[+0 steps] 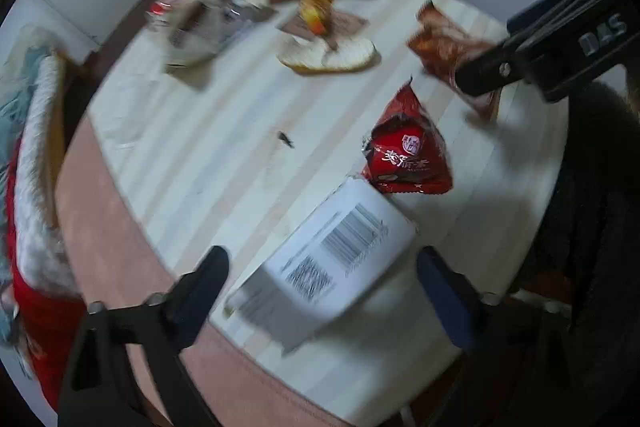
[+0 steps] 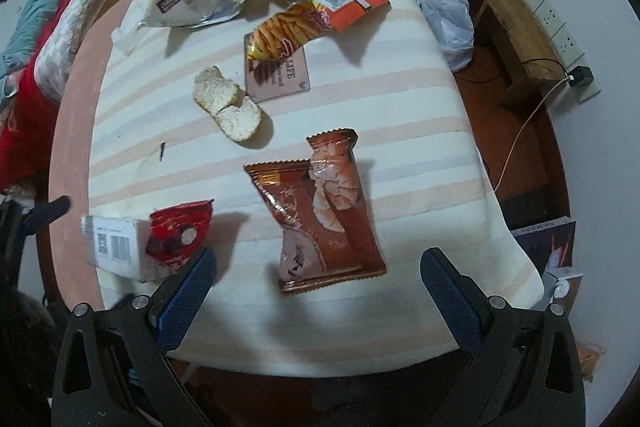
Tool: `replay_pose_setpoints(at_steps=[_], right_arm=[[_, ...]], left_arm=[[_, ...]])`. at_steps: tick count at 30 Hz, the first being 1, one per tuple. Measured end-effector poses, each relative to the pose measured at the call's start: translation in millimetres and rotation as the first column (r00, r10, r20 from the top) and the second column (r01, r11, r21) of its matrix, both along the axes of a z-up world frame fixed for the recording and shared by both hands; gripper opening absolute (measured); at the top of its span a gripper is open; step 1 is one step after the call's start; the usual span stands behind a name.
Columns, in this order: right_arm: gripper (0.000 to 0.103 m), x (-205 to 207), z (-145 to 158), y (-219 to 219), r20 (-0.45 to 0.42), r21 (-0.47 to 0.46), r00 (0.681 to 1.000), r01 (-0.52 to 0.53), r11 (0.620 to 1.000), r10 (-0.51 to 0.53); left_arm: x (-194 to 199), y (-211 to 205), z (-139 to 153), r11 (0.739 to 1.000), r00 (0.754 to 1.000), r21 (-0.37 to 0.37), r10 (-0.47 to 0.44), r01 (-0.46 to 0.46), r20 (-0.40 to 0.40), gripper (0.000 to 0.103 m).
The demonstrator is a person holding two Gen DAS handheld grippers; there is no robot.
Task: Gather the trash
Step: 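Grasp white barcode box with left tool while right tool grasps brown snack wrapper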
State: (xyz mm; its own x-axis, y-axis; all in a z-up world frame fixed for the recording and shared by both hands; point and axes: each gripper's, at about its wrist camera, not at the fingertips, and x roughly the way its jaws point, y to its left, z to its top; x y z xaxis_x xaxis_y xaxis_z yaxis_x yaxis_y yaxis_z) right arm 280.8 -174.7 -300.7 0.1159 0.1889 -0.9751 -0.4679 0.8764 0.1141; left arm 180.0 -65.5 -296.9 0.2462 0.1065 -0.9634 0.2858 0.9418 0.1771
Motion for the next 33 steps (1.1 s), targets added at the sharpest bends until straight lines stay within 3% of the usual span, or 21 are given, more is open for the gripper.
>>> replay_pose_setpoints(at_steps=[1,3,6,7,9,11,13,14,15,18,20,21,22,26,33], right_arm=[[0.103,1.2,-2.4,-0.4,0.001,-0.001,1.0,0.002,1.0,-0.002],[0.102,4.7,-5.9,-1.2,0.009,0.003,1.0,0.013,1.0,-0.013],[0.092,9.1,-10.3,-0.4,0.009,0.015,1.0,0.027,1.0,-0.027],[0.089,9.2,-12.2,0.3,0.007,0.02,1.0,0.03,0.999,-0.03],[0.085,9.9,-16.3,3.1,0.003,0.025,1.0,0.031,0.999,-0.031],[0.077,9.6,-17.7,3.1,0.007,0.024,0.999,0.041,0.999,-0.041],[0.075,7.5,-17.3,3.8,0.017,0.032,0.999,0.046,0.998,-0.046],[0.074,7.6,-17.4,3.8,0.019,0.028,0.999,0.048,0.998,-0.049],[0.074,7.5,-17.5,3.8,0.02,0.025,0.999,0.048,0.999,-0.049],[0.073,7.8,-17.8,5.0,0.029,0.013,0.998,0.05,0.999,-0.051],[0.057,5.9,-16.7,7.0,0.049,-0.003,0.998,0.046,0.999,-0.045],[0.054,4.6,-15.4,7.3,0.058,-0.005,0.997,0.043,0.999,-0.043],[0.051,3.2,-15.1,7.2,0.057,-0.004,0.997,0.045,0.999,-0.044],[0.039,-3.2,-8.2,6.2,0.085,-0.001,0.995,0.049,0.999,-0.048],[0.038,-25.5,30.2,11.0,0.155,0.038,0.987,0.026,0.999,-0.032]], left_arm=[[5.4,0.9,-5.8,1.0,1.0,-0.012,0.004,-0.005,-0.022,0.068],[11.6,5.4,-6.1,0.998,0.999,-0.055,0.039,-0.04,-0.018,0.057],[21.0,26.5,-3.7,0.968,0.972,-0.095,0.231,-0.234,-0.041,0.054],[23.1,39.7,-2.5,0.937,0.943,-0.113,0.327,-0.331,-0.051,0.053],[22.0,68.0,-0.8,0.85,0.863,-0.153,0.503,-0.505,-0.053,0.052],[16.8,95.1,-1.8,0.746,0.769,-0.209,0.636,-0.633,-0.06,0.052],[14.7,110.7,-6.0,0.678,0.715,-0.255,0.694,-0.689,-0.083,0.05],[14.0,112.9,-4.9,0.663,0.708,-0.286,0.702,-0.691,-0.083,0.051],[14.3,111.4,-3.6,0.663,0.711,-0.3,0.699,-0.685,-0.079,0.052],[16.8,102.2,-3.3,0.708,0.748,-0.28,0.662,-0.648,-0.056,0.053],[17.2,96.1,-3.2,0.736,0.76,-0.229,0.649,-0.637,-0.029,0.052],[14.1,90.8,-2.9,0.743,0.761,-0.207,0.648,-0.637,-0.014,0.049],[10.5,83.6,-2.1,0.745,0.758,-0.187,0.652,-0.64,0.005,0.043],[-10.5,68.5,7.5,0.739,0.737,-0.171,0.67,-0.652,0.085,0.043],[-60.2,69.0,59.9,0.693,0.66,-0.237,0.721,-0.681,0.212,0.043]])
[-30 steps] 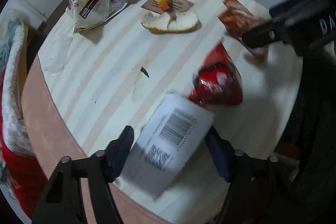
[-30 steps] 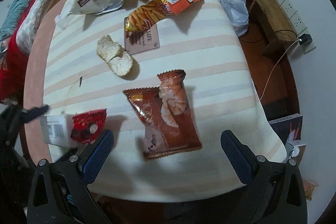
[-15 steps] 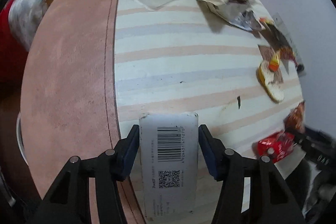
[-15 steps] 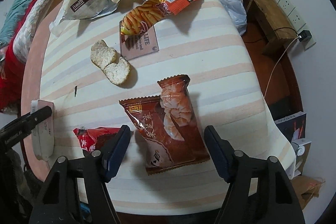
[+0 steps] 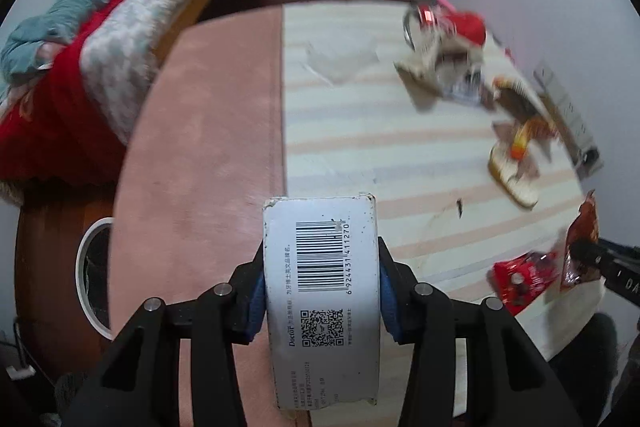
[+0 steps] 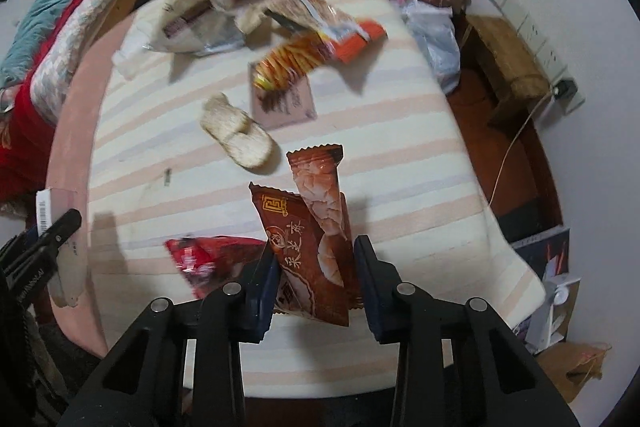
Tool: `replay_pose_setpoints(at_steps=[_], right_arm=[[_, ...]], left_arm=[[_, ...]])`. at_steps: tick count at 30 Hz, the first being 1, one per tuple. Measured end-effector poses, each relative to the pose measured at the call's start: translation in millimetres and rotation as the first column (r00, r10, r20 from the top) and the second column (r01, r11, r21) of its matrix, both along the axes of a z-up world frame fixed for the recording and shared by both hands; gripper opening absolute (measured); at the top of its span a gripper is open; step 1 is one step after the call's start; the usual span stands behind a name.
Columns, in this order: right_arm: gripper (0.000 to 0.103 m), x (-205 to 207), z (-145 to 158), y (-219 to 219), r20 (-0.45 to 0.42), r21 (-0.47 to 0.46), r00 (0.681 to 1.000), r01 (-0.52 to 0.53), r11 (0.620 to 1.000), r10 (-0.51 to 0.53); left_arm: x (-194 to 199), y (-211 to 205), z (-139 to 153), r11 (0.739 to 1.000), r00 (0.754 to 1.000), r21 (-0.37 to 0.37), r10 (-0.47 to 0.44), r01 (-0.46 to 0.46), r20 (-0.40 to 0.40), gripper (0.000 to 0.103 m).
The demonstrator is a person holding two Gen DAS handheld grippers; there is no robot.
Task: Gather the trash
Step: 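Carry both items over the bin and open both tools to drop them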
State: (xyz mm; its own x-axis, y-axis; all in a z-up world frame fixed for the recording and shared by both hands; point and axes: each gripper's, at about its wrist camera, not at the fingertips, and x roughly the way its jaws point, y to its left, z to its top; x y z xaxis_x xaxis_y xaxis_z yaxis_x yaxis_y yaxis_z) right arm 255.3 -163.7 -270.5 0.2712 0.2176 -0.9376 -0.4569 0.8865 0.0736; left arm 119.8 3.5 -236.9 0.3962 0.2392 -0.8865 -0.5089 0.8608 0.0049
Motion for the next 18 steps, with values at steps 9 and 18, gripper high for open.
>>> replay_pose_setpoints(at_steps=[9,18], right_arm=[[0.038,-60.8,71.0,59.7,0.085,0.132,0.985,-0.159,0.978,0.148],[0.038,-140.3,88.9,177.5,0.05,0.231,0.928,-0.37,0.9,0.369]], left_arm=[[-54.0,64.7,72.2,0.996,0.986,0.044,0.074,-0.082,0.15,0.043],[-139.2,150.7,103.0,0.969,0.95,0.04,0.231,-0.245,0.21,0.043]])
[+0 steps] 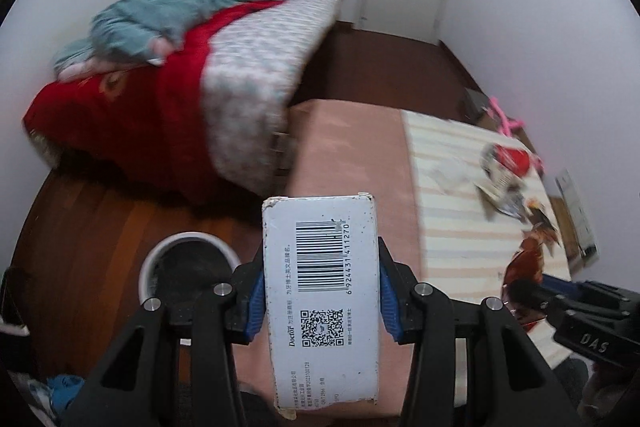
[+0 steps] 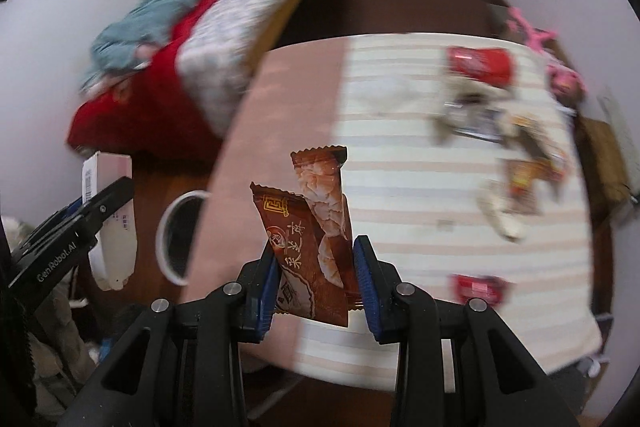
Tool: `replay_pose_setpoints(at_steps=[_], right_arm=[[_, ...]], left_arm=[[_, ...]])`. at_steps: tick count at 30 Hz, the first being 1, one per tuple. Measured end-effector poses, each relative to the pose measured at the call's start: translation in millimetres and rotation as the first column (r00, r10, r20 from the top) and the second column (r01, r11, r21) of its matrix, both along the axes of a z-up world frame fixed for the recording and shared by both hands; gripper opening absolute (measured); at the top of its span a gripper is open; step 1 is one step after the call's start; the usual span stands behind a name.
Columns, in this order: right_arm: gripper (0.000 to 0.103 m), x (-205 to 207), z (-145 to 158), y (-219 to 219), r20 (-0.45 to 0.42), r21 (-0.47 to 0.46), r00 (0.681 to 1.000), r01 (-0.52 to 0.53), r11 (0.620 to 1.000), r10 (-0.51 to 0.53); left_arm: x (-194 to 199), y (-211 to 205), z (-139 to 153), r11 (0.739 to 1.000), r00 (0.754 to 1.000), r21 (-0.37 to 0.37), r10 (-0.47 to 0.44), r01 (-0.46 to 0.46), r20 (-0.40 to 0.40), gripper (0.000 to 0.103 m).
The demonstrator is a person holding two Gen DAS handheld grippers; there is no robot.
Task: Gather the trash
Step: 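Carry both items over the bin and open both tools to drop them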
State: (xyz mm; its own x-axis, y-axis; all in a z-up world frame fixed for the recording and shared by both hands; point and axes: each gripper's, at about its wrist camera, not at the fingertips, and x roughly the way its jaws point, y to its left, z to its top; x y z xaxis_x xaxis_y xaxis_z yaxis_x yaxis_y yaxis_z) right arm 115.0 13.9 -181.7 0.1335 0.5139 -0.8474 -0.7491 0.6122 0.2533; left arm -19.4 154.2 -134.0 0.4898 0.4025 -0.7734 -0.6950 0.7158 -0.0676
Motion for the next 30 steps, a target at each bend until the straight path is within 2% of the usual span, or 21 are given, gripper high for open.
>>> replay_pose_setpoints(at_steps=[6,10,12,16,18,20,23,24,25,26,27,28,30], right_arm=[[0.038,-59.2,-19.9,102.7,-0.059,-0.008,0.987,-0.148,0.989,0.148],[0.038,-94.2,-48.7,170.3,-0.089,-0.051,0.97,-0.232,0.971,0.227],[0.038,-111.6,-74.3,210.3,-0.12,-0.092,0.959,-0.27,0.958,0.259],[0.038,-133.1,-128.8,270.2,-0.194,-0.174,0.941,-0.312,0.934,0.278],[0.038,-140.2,-152.8,290.8,-0.222,-0.211,0.935,-0.323,0.923,0.277],[0.038,-145.6,-175.5,308.9,-0.242,-0.244,0.931,-0.331,0.912,0.273],[0.038,-146.8,-201.6,330.8,-0.264,-0.283,0.928,-0.337,0.898,0.264],[0.038,-147.3,-211.1,339.3,-0.27,-0.295,0.927,-0.336,0.895,0.259],[0.038,-144.9,-217.0,343.2,-0.274,-0.299,0.927,-0.334,0.894,0.255],[0.038,-143.4,-224.7,350.1,-0.283,-0.305,0.925,-0.336,0.891,0.252],[0.038,-140.6,-228.5,350.6,-0.288,-0.308,0.924,-0.337,0.89,0.251],[0.04,-139.8,-235.3,357.2,-0.297,-0.309,0.923,-0.336,0.89,0.246],[0.049,-137.3,-242.5,361.9,-0.319,-0.307,0.914,-0.349,0.886,0.25]], left_arm=[[-70.0,82.3,-13.6,0.987,0.989,-0.049,0.15,-0.15,-0.016,0.043],[-103.9,140.8,-47.1,0.966,0.974,-0.129,0.219,-0.225,-0.056,0.043],[-113.6,165.5,-68.3,0.952,0.969,-0.184,0.233,-0.244,-0.079,0.043],[-125.3,217.7,-124.0,0.896,0.965,-0.36,0.235,-0.262,-0.118,0.043],[-128.5,234.7,-148.5,0.866,0.961,-0.418,0.239,-0.275,-0.138,0.044],[-131.9,249.0,-172.5,0.834,0.955,-0.464,0.253,-0.298,-0.157,0.044],[-135.4,263.6,-199.3,0.803,0.944,-0.496,0.268,-0.33,-0.195,0.044],[-136.8,267.0,-204.8,0.797,0.94,-0.499,0.273,-0.34,-0.206,0.049],[-139.4,271.2,-212.0,0.786,0.935,-0.506,0.283,-0.354,-0.214,0.063],[-143.4,274.2,-216.4,0.778,0.93,-0.51,0.299,-0.367,-0.213,0.071],[-145.4,276.6,-217.6,0.773,0.926,-0.511,0.311,-0.376,-0.211,0.084],[-146.5,279.5,-217.4,0.77,0.923,-0.509,0.32,-0.385,-0.213,0.088],[-149.5,283.1,-216.3,0.77,0.914,-0.493,0.337,-0.405,-0.225,0.089]])
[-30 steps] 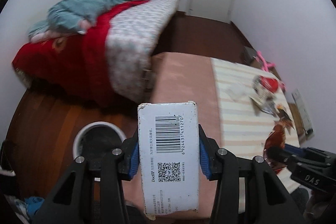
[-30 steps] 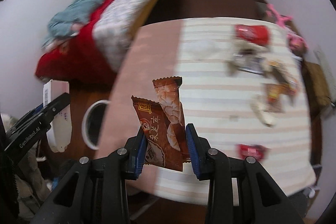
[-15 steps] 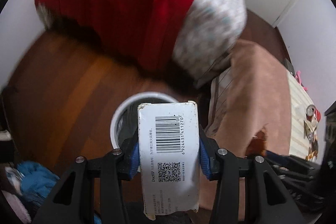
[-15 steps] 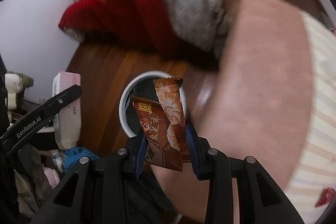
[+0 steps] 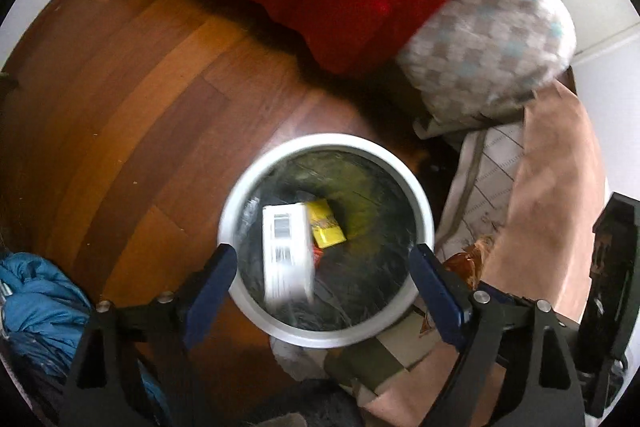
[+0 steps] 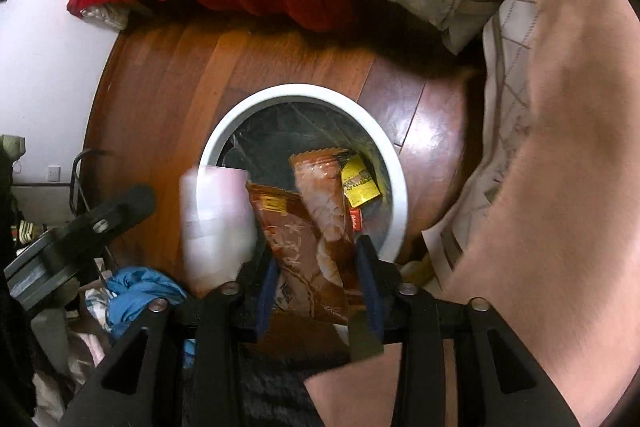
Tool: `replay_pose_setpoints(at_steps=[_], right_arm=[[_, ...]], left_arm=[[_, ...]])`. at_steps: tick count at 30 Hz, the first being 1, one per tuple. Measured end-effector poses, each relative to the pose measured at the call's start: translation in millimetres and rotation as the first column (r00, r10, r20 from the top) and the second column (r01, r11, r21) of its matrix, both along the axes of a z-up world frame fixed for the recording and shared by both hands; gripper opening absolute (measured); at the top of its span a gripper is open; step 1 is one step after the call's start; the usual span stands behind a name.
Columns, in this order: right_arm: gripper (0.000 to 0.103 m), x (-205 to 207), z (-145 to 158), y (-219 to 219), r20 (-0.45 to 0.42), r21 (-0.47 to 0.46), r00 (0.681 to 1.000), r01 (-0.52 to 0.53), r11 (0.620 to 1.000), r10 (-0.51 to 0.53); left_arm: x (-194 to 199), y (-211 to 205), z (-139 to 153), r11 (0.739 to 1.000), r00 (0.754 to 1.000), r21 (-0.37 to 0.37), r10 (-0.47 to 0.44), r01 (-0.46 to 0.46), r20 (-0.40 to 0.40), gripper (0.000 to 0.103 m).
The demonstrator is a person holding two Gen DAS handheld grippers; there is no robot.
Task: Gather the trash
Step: 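Carry both items over the bin and open both tools to drop them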
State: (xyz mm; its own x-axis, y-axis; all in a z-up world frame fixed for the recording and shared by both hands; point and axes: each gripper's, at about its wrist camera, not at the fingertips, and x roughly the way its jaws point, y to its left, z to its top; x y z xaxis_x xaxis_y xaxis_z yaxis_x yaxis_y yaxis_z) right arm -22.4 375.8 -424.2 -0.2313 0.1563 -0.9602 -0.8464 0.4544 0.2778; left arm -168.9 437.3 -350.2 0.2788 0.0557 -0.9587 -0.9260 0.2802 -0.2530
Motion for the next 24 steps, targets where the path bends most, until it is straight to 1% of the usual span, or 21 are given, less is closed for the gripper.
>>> replay_pose_setpoints(at_steps=[1,2,3,4,5,6,8,11,14,18,21,24], right_arm=[[0.058,0.5,-4.0,2.7,-0.015,-0.002,1.0,0.001,1.0,-0.001],[0.07,0.6,-6.8,4.3,-0.026,-0.003,1.0,0.003,1.0,-0.003],[0.076,0.7,-9.2,5.4,-0.038,0.0,0.999,0.004,1.0,-0.004],[0.087,-1.6,-8.3,4.5,-0.047,0.005,0.999,0.001,1.0,-0.001],[0.092,-2.5,-8.3,5.2,-0.05,0.01,0.999,-0.005,1.0,0.006],[0.093,-3.0,-7.5,5.8,-0.045,0.014,0.999,-0.014,1.0,0.015],[0.103,-5.4,-6.4,7.3,-0.039,0.018,0.999,-0.028,0.999,0.028],[0.103,-8.8,1.6,3.0,-0.003,0.019,0.999,-0.051,0.999,0.051],[0.103,-13.8,13.4,-7.4,0.067,0.016,0.994,-0.082,0.997,0.081],[0.103,-16.5,27.8,-19.1,0.166,-0.001,0.98,-0.113,0.994,0.111],[0.103,-14.6,35.7,-26.6,0.205,-0.005,0.972,-0.116,0.993,0.115],[0.103,-13.6,43.3,-33.8,0.22,-0.001,0.969,-0.116,0.993,0.114]], left_arm=[[-2.1,1.8,0.4,1.0,1.0,0.008,0.011,-0.011,-0.012,0.095],[-2.8,2.8,1.2,1.0,1.0,0.019,0.018,-0.018,-0.02,0.1],[-5.7,2.1,3.4,0.999,0.999,0.034,0.022,-0.021,-0.028,0.101],[-9.3,0.9,5.6,0.999,0.999,0.047,0.025,-0.023,-0.043,0.101],[-12.0,-1.1,8.0,0.998,0.998,0.063,0.029,-0.025,-0.059,0.101],[-16.3,-3.1,10.5,0.997,0.997,0.078,0.032,-0.026,-0.067,0.101],[-21.0,-8.0,13.6,0.993,0.995,0.108,0.045,-0.036,-0.084,0.101],[-26.8,-15.9,19.1,0.989,0.993,0.139,0.056,-0.041,-0.105,0.101],[-28.9,-25.3,24.8,0.985,0.99,0.17,0.052,-0.029,-0.131,0.101],[-30.7,-36.6,31.5,0.98,0.987,0.197,0.044,-0.014,-0.152,0.101],[-31.4,-43.3,35.0,0.979,0.987,0.205,0.037,-0.004,-0.155,0.101],[-29.8,-49.9,37.9,0.977,0.987,0.211,0.028,0.006,-0.16,0.101]])
